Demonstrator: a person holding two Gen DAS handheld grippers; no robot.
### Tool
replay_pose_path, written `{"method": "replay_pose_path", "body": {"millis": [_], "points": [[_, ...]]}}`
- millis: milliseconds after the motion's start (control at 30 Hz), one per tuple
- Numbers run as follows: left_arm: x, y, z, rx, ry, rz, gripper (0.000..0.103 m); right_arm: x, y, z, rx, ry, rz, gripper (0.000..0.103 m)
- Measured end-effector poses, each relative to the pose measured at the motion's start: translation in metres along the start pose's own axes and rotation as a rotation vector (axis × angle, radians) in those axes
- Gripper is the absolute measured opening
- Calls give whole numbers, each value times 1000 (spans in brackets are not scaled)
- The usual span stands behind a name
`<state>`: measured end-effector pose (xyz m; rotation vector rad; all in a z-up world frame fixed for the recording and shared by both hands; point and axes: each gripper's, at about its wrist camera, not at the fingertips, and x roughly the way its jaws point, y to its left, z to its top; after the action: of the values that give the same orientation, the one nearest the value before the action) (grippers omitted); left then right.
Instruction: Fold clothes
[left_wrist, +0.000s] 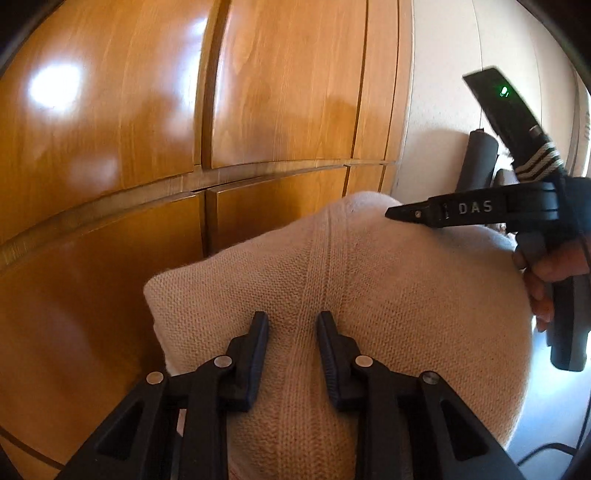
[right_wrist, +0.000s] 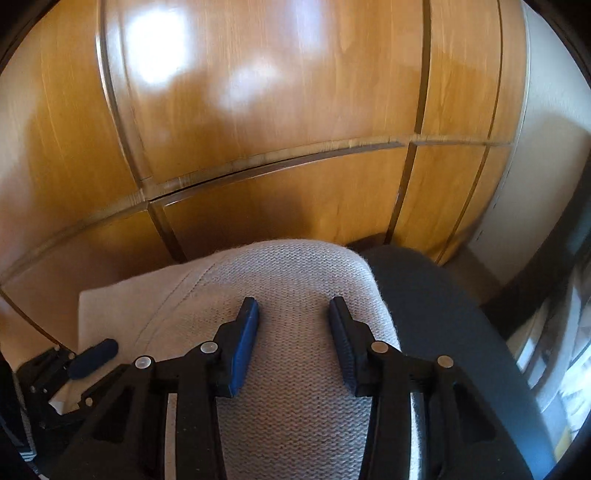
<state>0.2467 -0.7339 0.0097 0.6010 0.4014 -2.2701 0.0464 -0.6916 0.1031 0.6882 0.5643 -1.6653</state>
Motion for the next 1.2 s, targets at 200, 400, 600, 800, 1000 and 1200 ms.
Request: {"method": "replay_pose_path", "body": {"millis": [200, 400, 600, 800, 1000, 1200], "points": [[-56, 1, -3, -110, -83, 13, 29, -91, -2, -42, -13, -235, 25, 46], [-84, -2, -30, -193, -57, 29, 29, -82, 11, -105, -61, -136, -58, 46], [-142, -17, -58, -319, -34, 54, 29, -137, 13, -139, 100, -257, 27, 53], [-194, -67, -88, -277, 24, 105, 29, -206, 37, -208, 232, -249, 41, 83], [-244, -111, -103, -200, 22, 181, 29, -224, 48, -268, 325, -104, -45, 83], [-281, -141, -98, -184, 27, 260, 30, -247, 64, -272, 302, -120, -44, 83]]}}
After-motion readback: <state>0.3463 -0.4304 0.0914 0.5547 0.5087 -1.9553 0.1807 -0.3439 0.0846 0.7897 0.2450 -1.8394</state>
